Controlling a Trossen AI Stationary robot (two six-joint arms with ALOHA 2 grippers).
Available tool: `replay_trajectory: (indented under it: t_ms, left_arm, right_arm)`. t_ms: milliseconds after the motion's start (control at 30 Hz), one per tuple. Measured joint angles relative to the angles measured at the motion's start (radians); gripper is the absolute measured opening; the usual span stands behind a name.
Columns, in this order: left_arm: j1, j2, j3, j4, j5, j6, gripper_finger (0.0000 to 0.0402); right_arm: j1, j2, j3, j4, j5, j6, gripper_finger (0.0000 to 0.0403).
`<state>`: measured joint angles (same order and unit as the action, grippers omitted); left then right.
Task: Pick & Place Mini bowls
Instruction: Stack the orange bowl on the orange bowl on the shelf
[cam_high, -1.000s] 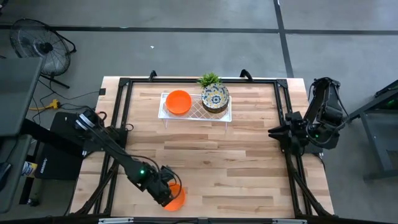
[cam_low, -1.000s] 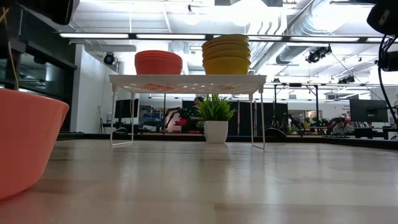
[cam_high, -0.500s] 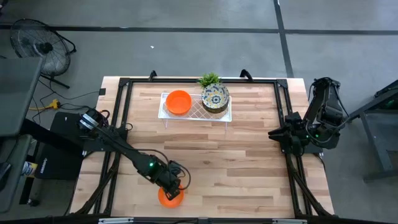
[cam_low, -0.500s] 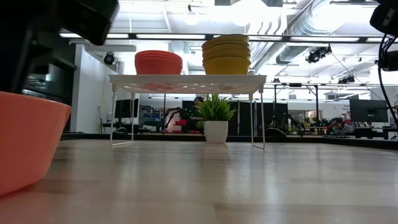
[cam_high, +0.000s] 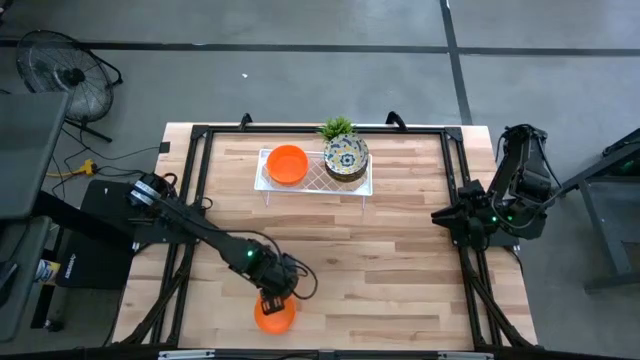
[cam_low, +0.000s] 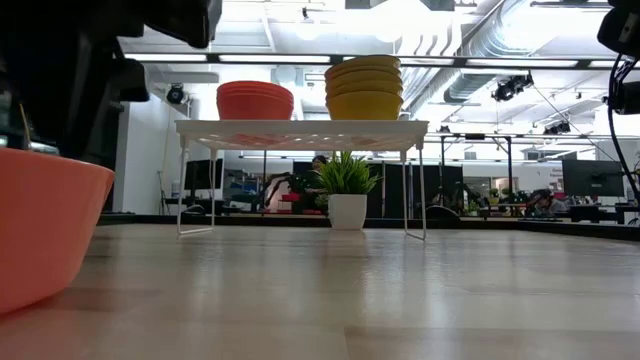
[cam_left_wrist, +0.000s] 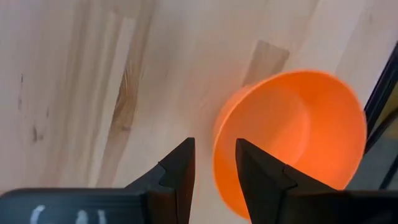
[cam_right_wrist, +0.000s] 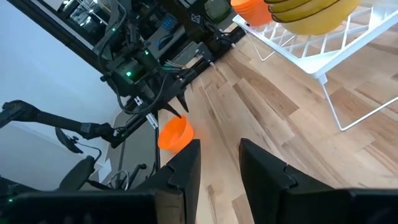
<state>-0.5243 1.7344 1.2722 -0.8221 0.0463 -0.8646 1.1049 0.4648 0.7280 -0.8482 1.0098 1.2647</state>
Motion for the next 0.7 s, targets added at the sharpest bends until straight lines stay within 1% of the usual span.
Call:
replay_trajectory:
  t_ms: [167, 233, 367, 500, 700]
  left_arm:
    - [0.002, 0.018, -0.005, -0.003, 0.048, 0.219, 0.0113]
    - [0.001, 0.015, -0.004, 0.003, 0.050, 0.277, 0.0113]
    - [0.001, 0.016, -0.004, -0.008, 0.029, 0.350, 0.0113]
    - [0.001, 0.016, -0.004, -0.004, 0.055, 0.422, 0.0113]
    - [0.001, 0.016, -0.004, 0.003, 0.056, 0.435, 0.0113]
  right_arm:
    - [0.000, 0.000, 0.000, 0.000, -0.017, 0.011, 0.0098]
    - [0.000, 0.000, 0.000, 0.000, -0.018, 0.011, 0.0098]
    - [0.000, 0.000, 0.000, 0.000, -0.018, 0.011, 0.0098]
    - [0.000, 0.000, 0.000, 0.000, -0.018, -0.011, 0.0098]
    - [0.000, 0.000, 0.000, -0.001, -0.019, -0.061, 0.0098]
